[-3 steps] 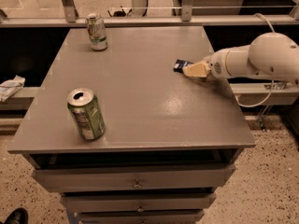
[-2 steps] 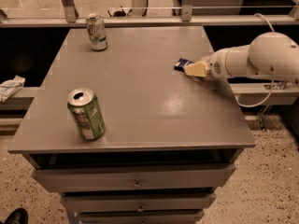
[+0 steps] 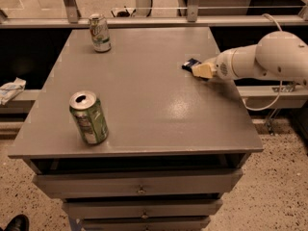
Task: Move rxbar blueberry near 7up can
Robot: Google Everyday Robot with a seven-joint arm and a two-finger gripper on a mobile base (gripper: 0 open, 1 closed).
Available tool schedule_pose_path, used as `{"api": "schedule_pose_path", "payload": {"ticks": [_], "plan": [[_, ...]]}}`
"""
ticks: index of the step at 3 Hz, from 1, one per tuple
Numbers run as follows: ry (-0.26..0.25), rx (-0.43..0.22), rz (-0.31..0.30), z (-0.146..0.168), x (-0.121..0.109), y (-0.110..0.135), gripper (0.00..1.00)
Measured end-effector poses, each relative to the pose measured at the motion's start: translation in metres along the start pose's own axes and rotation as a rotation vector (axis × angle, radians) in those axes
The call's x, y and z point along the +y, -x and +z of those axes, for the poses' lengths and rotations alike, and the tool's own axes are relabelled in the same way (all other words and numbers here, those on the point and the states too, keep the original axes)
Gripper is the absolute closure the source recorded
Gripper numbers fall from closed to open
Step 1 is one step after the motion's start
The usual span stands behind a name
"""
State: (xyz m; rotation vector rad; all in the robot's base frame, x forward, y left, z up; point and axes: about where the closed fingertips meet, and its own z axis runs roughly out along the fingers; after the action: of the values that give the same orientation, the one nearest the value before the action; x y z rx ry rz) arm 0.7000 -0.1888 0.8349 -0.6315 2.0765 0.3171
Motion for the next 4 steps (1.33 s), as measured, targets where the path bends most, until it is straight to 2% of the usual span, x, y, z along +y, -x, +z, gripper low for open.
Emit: {"api": "schedule_pose_path", "payload": {"ticks": [1, 2, 3, 4], "plan": [[0.027, -0.010, -0.185, -0.013, 0.007, 0.057, 1.00], [0.038, -0.034, -0.403, -0.028, 0.023, 0.129, 1.00], [0.055, -0.043, -0.437, -0.023, 0.030, 0.141, 1.00], [0.126, -0.081, -0.383, 0.010, 0.058, 0.143, 1.00]]}}
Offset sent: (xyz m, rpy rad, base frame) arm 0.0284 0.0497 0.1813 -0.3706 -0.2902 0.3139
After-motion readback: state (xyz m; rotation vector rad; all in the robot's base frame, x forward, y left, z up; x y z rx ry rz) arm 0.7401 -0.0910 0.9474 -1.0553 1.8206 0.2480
